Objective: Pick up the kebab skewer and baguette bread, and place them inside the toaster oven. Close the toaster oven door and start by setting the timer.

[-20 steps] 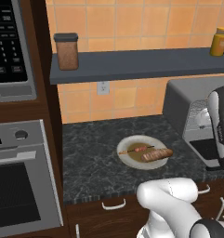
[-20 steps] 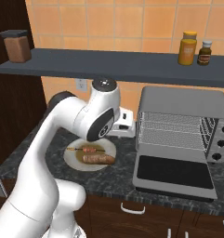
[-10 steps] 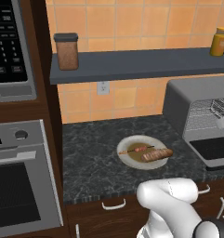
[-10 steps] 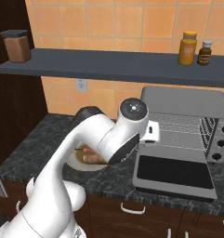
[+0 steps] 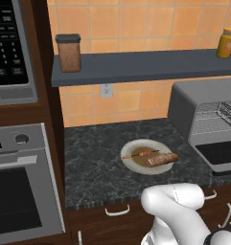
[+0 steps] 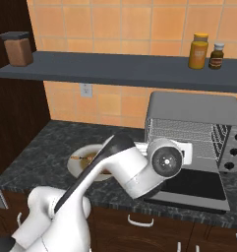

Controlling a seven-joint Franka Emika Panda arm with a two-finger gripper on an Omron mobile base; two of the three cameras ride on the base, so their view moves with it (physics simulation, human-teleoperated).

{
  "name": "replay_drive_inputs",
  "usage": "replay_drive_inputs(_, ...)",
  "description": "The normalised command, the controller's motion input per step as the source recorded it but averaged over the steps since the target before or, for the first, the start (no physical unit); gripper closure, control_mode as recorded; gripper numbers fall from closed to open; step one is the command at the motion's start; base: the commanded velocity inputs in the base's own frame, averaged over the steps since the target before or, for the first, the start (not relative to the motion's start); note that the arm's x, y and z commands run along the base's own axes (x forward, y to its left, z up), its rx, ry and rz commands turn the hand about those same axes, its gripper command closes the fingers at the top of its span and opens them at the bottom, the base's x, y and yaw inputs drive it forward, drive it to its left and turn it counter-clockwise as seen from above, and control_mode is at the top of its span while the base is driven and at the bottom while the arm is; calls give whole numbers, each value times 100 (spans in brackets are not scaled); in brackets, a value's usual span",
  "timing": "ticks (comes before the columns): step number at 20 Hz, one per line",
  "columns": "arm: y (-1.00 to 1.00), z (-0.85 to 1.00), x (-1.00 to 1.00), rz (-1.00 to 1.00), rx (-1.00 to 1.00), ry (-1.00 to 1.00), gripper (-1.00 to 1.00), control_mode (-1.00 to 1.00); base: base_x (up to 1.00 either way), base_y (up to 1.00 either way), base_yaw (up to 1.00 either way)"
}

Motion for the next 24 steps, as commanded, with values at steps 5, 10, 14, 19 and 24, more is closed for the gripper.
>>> replay_drive_inputs(5,-19,0,21,-4,0,-29,-100,-100,0,0,0)
replay_drive_inputs(10,-17,0,17,-1,0,-1,-100,-100,0,0,0)
replay_drive_inputs(14,-7,0,4,0,0,0,-100,-100,0,0,0)
replay_drive_inputs(19,0,0,7,0,0,0,-100,-100,0,0,0)
replay_drive_inputs(24,-21,-19,41,0,0,-2,-100,-100,0,0,0)
